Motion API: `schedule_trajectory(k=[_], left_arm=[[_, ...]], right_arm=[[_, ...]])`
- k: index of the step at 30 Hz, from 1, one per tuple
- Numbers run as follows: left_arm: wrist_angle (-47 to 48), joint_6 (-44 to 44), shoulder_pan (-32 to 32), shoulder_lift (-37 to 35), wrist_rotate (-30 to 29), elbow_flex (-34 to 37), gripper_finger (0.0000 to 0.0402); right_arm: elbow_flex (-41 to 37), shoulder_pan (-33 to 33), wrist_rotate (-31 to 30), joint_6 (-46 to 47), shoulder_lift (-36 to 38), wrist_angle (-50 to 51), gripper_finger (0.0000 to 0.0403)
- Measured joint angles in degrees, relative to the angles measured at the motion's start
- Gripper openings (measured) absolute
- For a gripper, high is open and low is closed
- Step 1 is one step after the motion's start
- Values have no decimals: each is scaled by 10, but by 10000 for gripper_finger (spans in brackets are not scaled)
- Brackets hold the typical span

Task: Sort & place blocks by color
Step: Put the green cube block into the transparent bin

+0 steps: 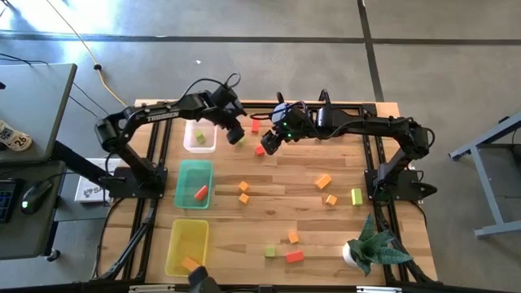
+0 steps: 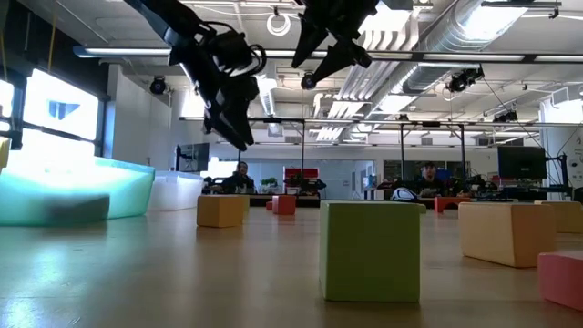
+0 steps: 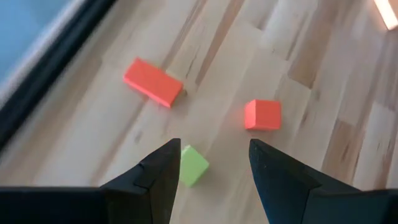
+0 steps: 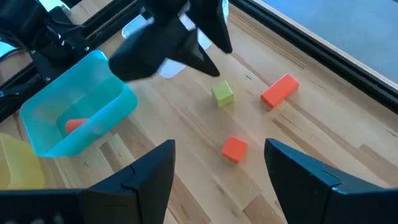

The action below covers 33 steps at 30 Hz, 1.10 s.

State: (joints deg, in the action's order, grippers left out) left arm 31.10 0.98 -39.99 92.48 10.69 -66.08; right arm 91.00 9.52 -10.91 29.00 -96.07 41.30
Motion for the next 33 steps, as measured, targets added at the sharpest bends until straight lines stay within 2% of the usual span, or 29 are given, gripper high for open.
schedule_trajectory(k=[6,14,22,33], left_arm=[[4,-139,21,20,-64,0,180],[2,-240,48,36,-130,0,180],[-1,-297,52,64,-143,0,179],[-1,-311,53,117,-141,0,179]], right_arm=[[0,11,30,-6,0,0,233],[0,14,47,-8,0,0,233],[0,14,51,-10,0,0,233],[0,14,51,-10,0,2,233]])
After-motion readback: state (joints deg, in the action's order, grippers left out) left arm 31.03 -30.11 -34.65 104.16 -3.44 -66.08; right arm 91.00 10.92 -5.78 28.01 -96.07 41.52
